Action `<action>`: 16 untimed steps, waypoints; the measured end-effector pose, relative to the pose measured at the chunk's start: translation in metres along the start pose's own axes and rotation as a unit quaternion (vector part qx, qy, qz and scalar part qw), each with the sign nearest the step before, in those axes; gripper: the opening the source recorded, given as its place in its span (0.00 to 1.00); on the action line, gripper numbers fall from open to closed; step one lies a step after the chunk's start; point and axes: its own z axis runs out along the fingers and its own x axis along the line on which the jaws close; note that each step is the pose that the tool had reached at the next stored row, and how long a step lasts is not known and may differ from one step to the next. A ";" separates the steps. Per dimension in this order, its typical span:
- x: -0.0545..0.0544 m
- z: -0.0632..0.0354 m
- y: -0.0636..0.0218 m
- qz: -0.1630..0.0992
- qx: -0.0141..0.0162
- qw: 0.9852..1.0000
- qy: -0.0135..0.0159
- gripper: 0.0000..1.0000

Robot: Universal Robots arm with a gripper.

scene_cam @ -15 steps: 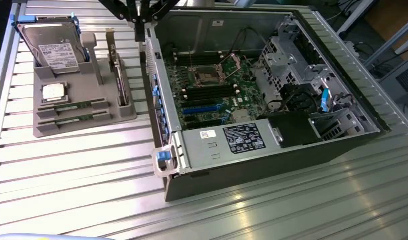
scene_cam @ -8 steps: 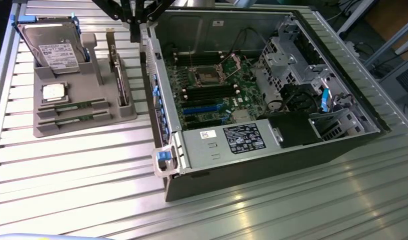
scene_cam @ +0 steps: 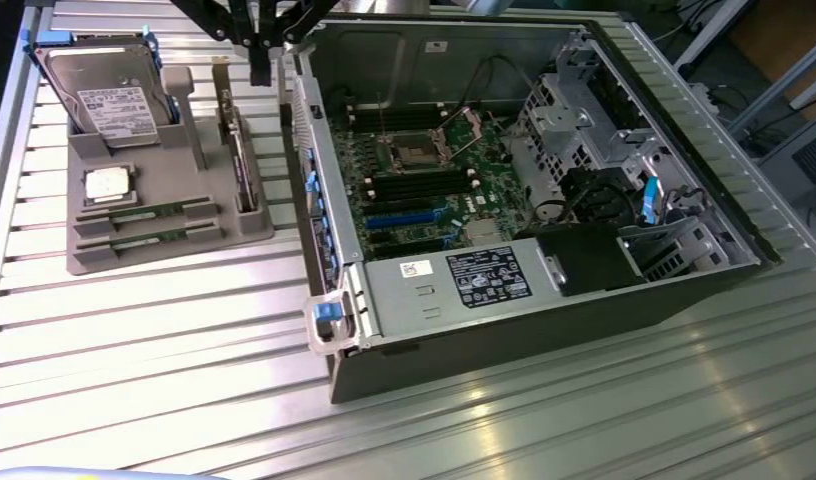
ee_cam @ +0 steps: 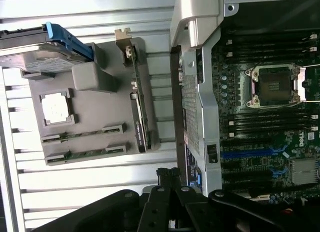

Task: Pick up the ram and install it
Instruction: 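Reach for the ram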

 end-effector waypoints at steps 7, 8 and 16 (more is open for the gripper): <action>0.003 -0.0001 -0.0003 0.000 0.000 1.000 0.000 0.11; 0.005 -0.0002 -0.0004 0.000 0.000 1.000 0.000 0.11; 0.026 -0.0007 -0.0020 0.000 0.001 1.000 0.000 0.11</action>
